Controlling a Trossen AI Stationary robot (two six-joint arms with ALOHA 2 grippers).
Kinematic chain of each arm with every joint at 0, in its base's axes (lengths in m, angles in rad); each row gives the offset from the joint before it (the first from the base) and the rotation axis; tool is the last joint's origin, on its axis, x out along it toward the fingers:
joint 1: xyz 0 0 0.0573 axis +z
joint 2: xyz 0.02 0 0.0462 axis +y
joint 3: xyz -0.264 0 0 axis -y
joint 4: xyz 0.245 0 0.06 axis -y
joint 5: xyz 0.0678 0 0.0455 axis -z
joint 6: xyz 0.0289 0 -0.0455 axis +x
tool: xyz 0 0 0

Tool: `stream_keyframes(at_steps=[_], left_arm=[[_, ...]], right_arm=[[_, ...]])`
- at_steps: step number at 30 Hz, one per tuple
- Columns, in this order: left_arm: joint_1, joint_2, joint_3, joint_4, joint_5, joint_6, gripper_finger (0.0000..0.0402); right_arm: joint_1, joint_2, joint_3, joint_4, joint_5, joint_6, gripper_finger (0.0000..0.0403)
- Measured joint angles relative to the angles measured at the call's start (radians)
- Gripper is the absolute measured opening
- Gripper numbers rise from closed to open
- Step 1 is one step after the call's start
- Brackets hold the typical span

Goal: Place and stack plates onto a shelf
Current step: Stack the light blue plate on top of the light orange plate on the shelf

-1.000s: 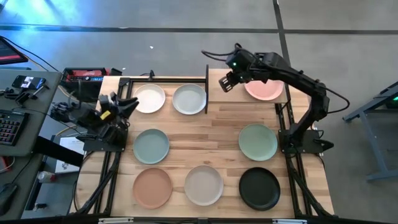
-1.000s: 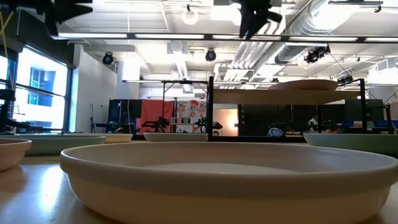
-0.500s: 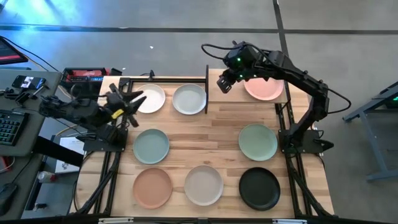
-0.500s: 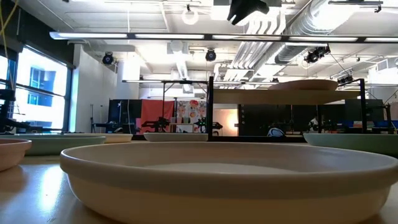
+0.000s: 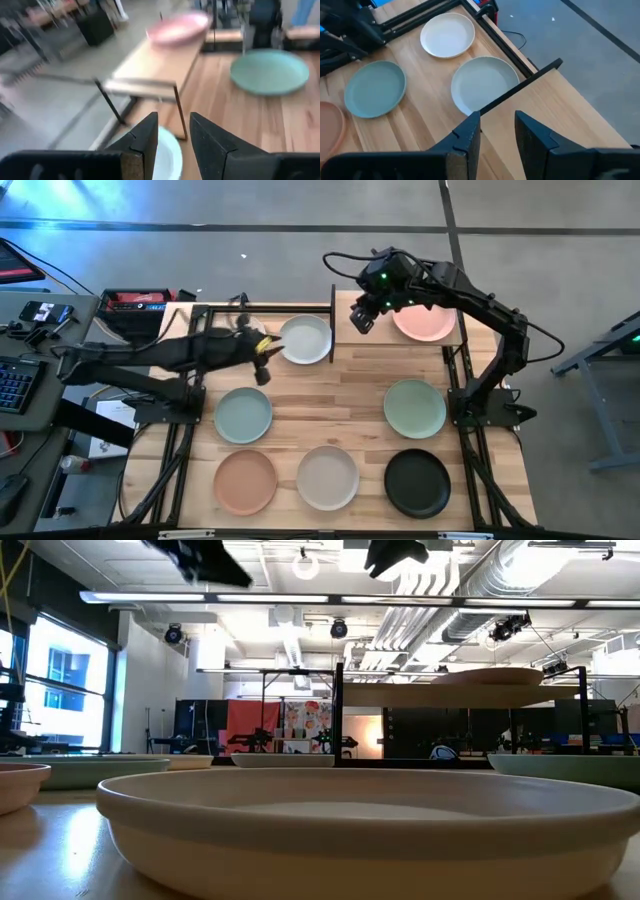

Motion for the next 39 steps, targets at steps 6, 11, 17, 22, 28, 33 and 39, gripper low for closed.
stream_keyframes(at_steps=[6,11,17,22,28,33,39], left_arm=[[0.161,0.11,0.0,-0.021,0.209,0.041,0.0101],[0.237,0.189,0.0,-0.022,0.275,0.153,0.0101],[0.28,0.305,0.0,-0.018,0.329,0.213,0.0101],[0.285,0.416,0.0,0.008,0.331,0.239,0.0101],[0.285,0.514,-0.001,0.028,0.349,0.292,0.0101],[0.285,0.575,-0.001,0.036,0.349,0.339,0.0101],[0.285,0.634,-0.001,0.042,0.339,0.363,0.0101]], right_arm=[[0.0,0.0,0.0,-0.026,0.0,-0.033,0.0099],[0.0,0.0,0.0,-0.027,0.0,-0.052,0.0099],[0.0,0.0,-0.001,-0.029,0.0,-0.052,0.0099],[0.0,0.0,-0.001,-0.033,0.0,-0.052,0.0099],[0.0,0.0,-0.001,-0.032,0.001,-0.052,0.0099],[0.0,0.0,-0.001,-0.027,0.001,-0.052,0.0099],[0.0,0.0,-0.001,-0.025,0.001,-0.052,0.0099]])
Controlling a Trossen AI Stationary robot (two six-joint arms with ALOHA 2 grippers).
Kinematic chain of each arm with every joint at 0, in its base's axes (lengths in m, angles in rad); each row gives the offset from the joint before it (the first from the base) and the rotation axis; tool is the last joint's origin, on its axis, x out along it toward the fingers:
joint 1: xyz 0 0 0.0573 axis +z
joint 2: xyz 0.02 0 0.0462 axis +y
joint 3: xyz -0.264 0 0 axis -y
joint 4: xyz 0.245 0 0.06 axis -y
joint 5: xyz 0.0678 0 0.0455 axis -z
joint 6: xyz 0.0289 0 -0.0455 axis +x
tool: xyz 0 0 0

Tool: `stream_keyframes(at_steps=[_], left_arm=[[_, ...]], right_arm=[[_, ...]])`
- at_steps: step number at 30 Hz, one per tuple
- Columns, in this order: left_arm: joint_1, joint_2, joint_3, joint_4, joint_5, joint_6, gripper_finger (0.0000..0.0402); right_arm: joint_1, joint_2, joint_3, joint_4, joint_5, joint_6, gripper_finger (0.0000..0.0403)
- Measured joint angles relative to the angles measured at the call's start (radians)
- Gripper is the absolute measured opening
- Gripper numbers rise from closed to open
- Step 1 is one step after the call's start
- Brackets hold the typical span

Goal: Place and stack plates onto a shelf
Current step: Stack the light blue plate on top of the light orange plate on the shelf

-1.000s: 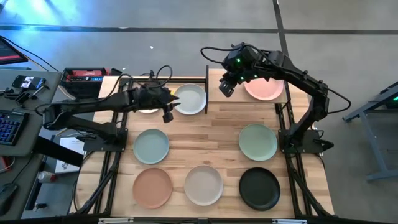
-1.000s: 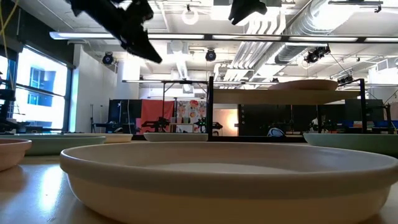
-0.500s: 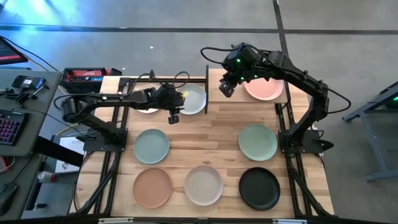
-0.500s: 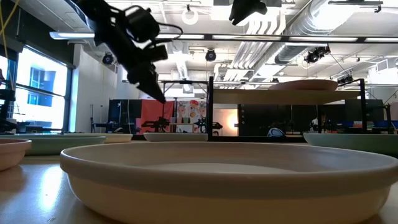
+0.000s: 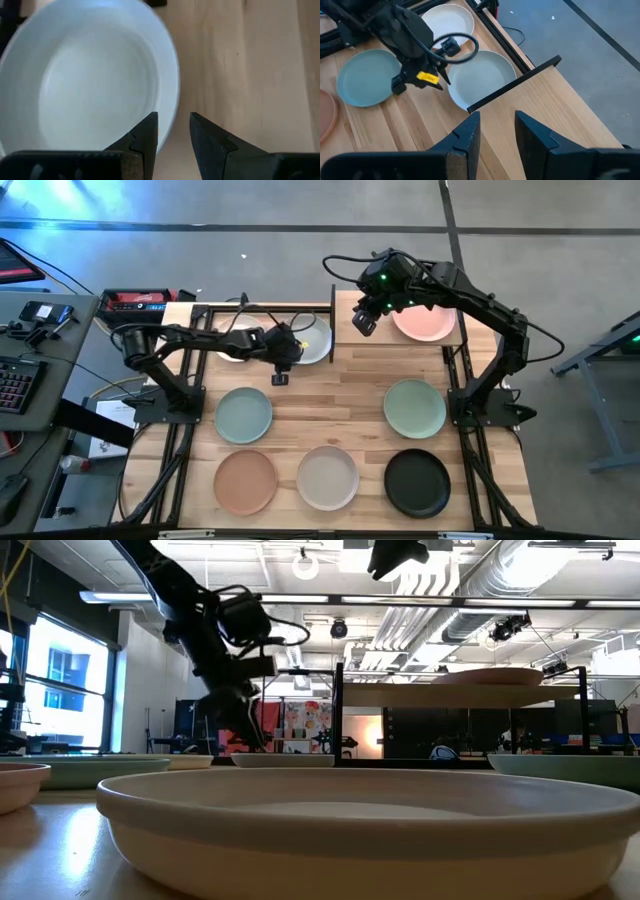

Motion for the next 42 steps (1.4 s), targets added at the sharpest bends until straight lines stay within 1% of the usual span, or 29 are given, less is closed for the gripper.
stream_keyframes(at_steps=[6,9,17,20,24,26,28,31,37,42], left_arm=[[0.0,0.06,0.0,0.038,-0.03,0.0,0.0101],[0.0,0.087,0.0,0.053,-0.064,0.0,0.0101],[-0.002,0.119,0.001,0.057,-0.071,0.0,0.0099],[-0.012,0.119,0.001,0.054,-0.073,-0.001,0.0082],[-0.03,0.109,0.0,0.047,-0.085,0.0,0.0038],[-0.042,0.094,0.0,0.03,-0.101,-0.003,0.0015],[-0.061,0.08,0.001,0.027,-0.133,-0.005,0.0007],[-0.087,0.047,-0.002,-0.013,-0.17,-0.009,0.0008],[-0.139,-0.056,-0.002,-0.09,-0.186,-0.061,0.0004],[-0.196,-0.162,-0.002,-0.134,-0.261,-0.055,0.0003]], right_arm=[[0.0,0.0,0.0,0.0,0.0,0.0,0.0099],[0.0,0.0,0.0,0.0,0.0,0.0,0.0099],[0.0,0.0,0.0,0.0,0.0,0.0,0.0099],[0.0,0.0,0.0,0.0,0.0,0.005,0.0099],[0.0,0.0,0.0,0.0,0.0,0.006,0.0099],[0.0,0.0,0.0,0.0,0.0,0.008,0.0099],[0.0,0.0,0.0,0.0,0.0,0.01,0.0099],[0.0,0.0,0.0,0.0,0.0,0.011,0.0099],[0.0,0.0,0.0,0.0,0.0,0.013,0.0099],[0.0,0.0,0.0,0.0,0.0,0.104,0.0099]])
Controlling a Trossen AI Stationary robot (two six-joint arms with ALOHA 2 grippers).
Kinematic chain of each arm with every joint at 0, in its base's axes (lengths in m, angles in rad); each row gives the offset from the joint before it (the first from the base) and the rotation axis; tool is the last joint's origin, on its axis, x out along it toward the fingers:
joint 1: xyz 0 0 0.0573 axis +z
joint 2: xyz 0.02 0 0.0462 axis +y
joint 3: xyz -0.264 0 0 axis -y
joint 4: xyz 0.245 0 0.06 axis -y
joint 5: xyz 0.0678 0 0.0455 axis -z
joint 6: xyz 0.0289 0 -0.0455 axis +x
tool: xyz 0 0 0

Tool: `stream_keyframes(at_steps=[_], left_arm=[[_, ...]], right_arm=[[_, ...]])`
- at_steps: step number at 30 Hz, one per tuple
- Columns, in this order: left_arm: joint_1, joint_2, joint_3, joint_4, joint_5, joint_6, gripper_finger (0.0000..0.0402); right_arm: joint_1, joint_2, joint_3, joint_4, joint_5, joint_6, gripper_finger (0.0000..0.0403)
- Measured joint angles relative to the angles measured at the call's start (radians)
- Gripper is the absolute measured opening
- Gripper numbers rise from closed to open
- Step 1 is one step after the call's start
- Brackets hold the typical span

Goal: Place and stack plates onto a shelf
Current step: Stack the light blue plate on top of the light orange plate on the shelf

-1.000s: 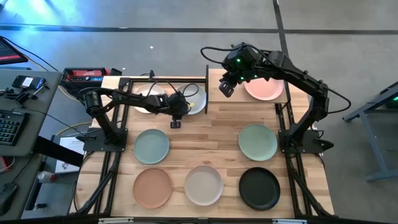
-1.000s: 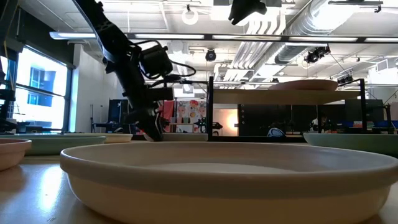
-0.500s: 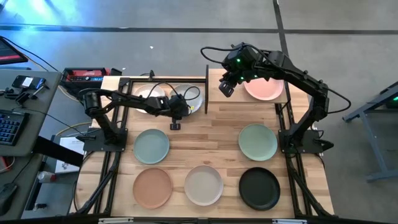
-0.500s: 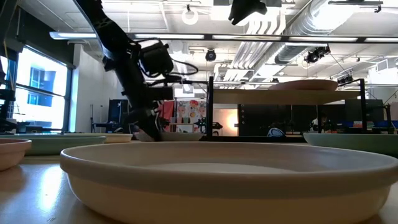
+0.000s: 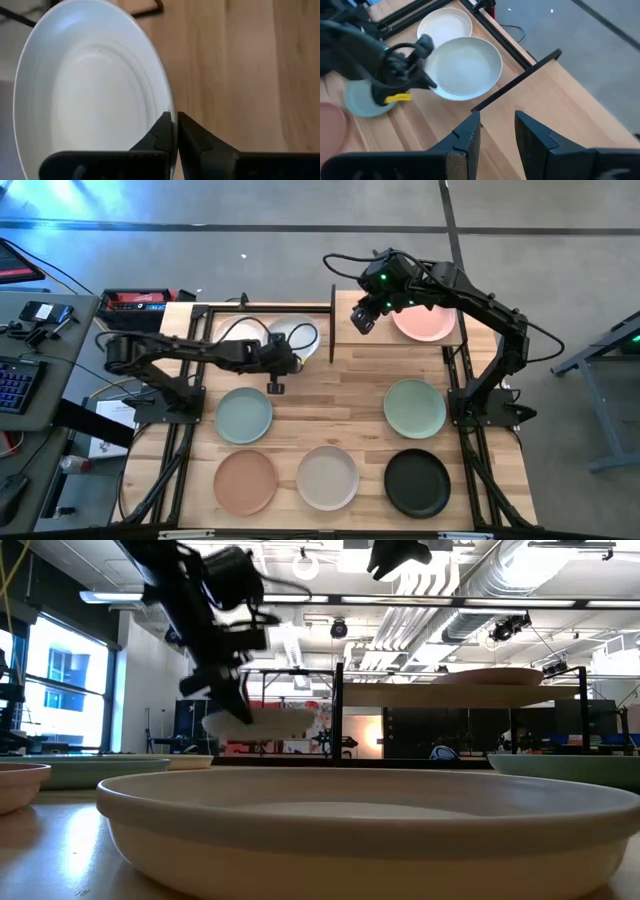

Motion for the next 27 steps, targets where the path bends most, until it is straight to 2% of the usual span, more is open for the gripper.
stream_keyframes(at_steps=[8,13,17,27], left_arm=[[-0.114,-0.165,0.0,-0.12,-0.082,0.101,0.0002],[-0.213,-0.242,0.0,-0.198,-0.092,0.202,0.0002],[-0.29,-0.266,0.0,-0.213,-0.113,0.255,0.0002],[-0.437,-0.267,0.001,-0.215,-0.211,0.266,0.0004]], right_arm=[[0.01,0.007,0.0,-0.024,0.003,0.21,0.0099],[0.049,0.035,0.0,-0.026,0.003,0.33,0.0099],[0.095,0.067,0.0,-0.03,0.005,0.402,0.0099],[0.216,0.153,0.0,-0.034,0.063,0.544,0.0099]])
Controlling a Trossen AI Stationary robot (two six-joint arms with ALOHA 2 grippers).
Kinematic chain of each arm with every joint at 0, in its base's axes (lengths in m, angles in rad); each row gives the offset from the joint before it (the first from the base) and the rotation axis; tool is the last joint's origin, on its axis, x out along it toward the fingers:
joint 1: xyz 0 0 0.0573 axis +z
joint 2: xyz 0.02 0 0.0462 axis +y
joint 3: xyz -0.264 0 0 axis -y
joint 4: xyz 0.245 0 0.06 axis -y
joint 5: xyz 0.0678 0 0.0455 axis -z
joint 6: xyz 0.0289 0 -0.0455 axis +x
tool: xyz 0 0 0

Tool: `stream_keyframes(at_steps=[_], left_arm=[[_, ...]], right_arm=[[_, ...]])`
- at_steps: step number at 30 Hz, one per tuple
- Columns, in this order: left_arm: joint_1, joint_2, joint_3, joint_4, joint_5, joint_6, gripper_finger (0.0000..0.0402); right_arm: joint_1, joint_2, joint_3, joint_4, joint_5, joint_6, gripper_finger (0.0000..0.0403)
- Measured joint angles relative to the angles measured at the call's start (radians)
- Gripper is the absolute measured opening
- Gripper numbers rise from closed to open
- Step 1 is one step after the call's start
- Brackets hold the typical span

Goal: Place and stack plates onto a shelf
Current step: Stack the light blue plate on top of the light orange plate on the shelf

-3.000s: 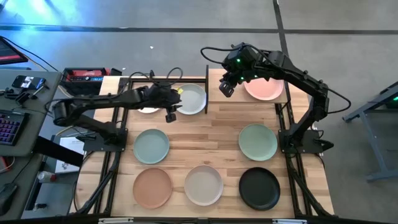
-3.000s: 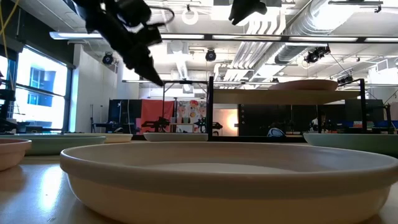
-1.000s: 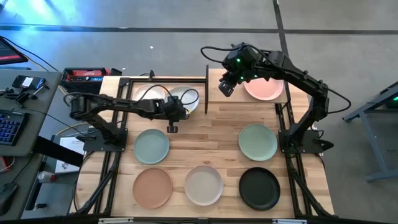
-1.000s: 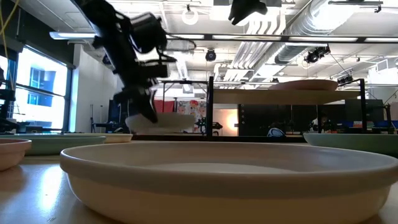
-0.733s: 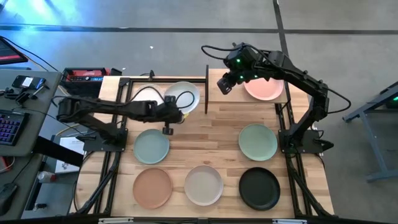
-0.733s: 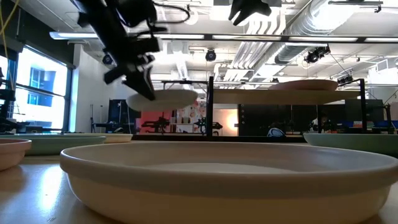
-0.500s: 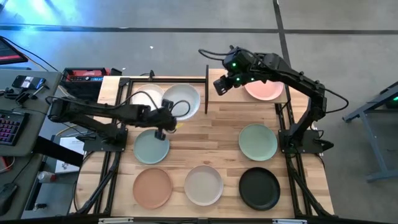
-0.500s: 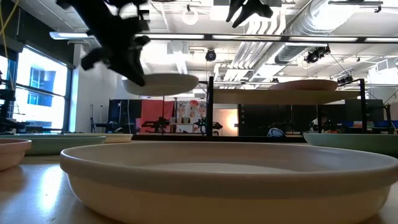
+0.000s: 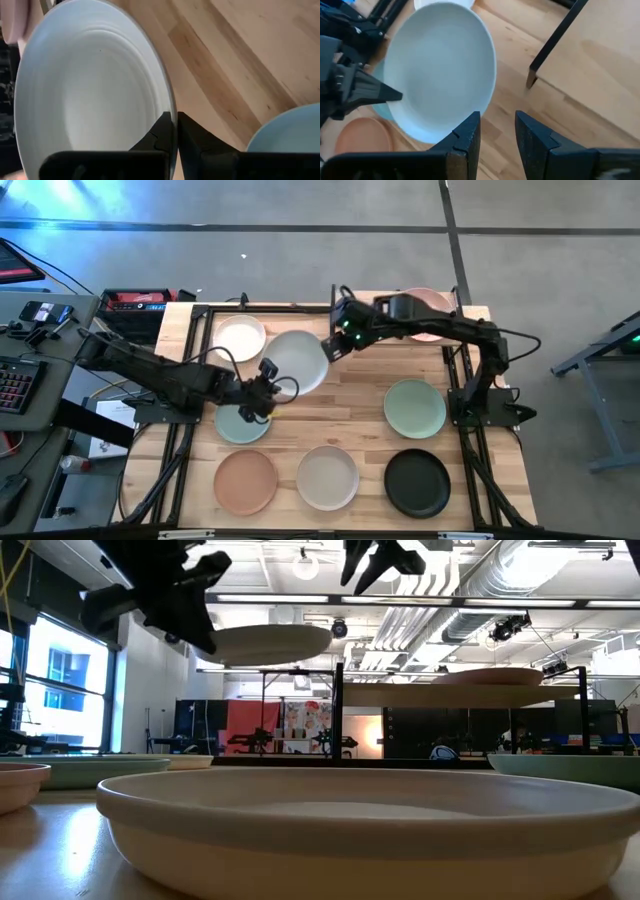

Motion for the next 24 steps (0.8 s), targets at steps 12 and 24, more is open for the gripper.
stream_keyframes(at_steps=[12,24], left_arm=[[-0.119,0.0,0.001,0.04,-0.103,-0.002,0.0005],[-0.181,0.0,0.001,0.054,-0.171,0.077,0.0005]], right_arm=[[0.089,0.074,0.0,-0.003,0.052,0.143,0.0099],[0.119,0.105,0.0,0.009,0.063,0.193,0.0085]])
